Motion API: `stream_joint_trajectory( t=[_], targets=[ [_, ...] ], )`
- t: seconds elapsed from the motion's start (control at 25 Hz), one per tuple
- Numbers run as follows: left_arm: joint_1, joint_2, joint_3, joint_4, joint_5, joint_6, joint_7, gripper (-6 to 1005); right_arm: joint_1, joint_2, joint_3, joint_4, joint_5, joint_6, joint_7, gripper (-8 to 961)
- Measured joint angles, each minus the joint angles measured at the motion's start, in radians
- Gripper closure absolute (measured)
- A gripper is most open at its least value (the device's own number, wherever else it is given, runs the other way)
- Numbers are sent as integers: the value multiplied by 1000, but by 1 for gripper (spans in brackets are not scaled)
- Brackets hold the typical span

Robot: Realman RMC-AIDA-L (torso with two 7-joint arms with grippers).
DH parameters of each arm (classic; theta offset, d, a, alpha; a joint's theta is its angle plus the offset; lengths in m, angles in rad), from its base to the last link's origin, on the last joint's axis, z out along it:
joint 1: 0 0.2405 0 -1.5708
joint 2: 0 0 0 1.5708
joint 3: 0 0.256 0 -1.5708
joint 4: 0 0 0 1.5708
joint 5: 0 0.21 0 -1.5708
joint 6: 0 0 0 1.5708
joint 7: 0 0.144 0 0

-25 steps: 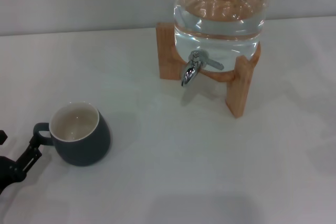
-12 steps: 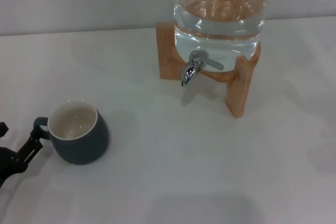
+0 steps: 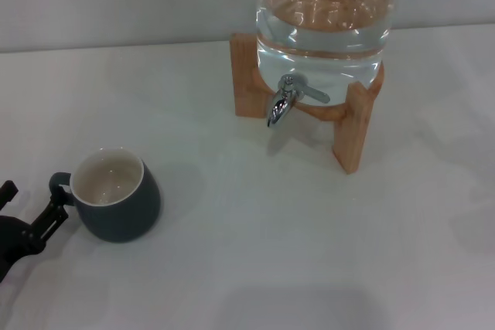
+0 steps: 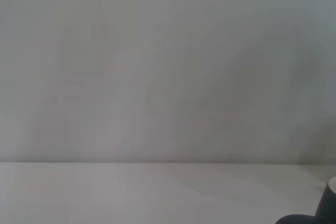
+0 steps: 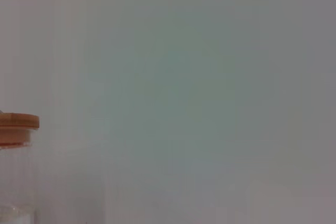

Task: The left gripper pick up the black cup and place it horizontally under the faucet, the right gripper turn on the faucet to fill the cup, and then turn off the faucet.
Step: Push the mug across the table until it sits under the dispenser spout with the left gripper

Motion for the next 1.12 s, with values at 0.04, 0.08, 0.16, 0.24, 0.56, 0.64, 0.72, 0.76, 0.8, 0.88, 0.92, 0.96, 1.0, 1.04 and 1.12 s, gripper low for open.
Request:
stream_joint_trajectory(
  t=[0.04,0.08,0.16,0.24,0.56,0.64,0.72,0.76,0.8,0.88,0.92,0.96,1.0,1.04,1.12],
  targets=[
    [0,0,0,0,0,1,1,130,1,0,0,0,0,0,0,112],
    [-1,-1,0,-1,0,1,1,130,1,0,0,0,0,0,0,112],
    [-2,-1,0,-1,-1,1,1,130,1,0,0,0,0,0,0,112],
    [-3,0,-1,-1,-2,1,0,130,1,0,0,0,0,0,0,112],
    [-13,2,-7,-1,-4,9,-2,131,1,0,0,0,1,2,0,112],
    [-16,2,-7,-1,-4,15,-2,131,1,0,0,0,2,3,0,112],
    [-21,2,-7,-1,-4,22,-2,131,1,0,0,0,7,3,0,112],
    [-23,2,-6,-1,-4,25,-2,131,1,0,0,0,10,4,0,112],
    [-26,2,-5,-1,-4,27,-3,131,1,0,0,0,11,4,0,112],
    [-29,2,-5,-1,-4,32,-3,130,0,0,0,0,12,4,0,112],
    [-30,2,-4,-1,-4,35,-3,130,0,0,0,0,13,4,0,112],
    [-30,2,-4,-1,-4,37,-3,130,0,0,0,0,13,5,0,112],
    [-32,2,-4,-1,-4,38,-3,130,0,0,0,0,13,5,0,112],
    [-33,2,-4,-1,-4,39,-3,130,0,0,0,0,13,5,0,112],
    [-34,1,-5,-1,-4,39,-3,130,1,0,0,0,13,5,0,112]
  ],
)
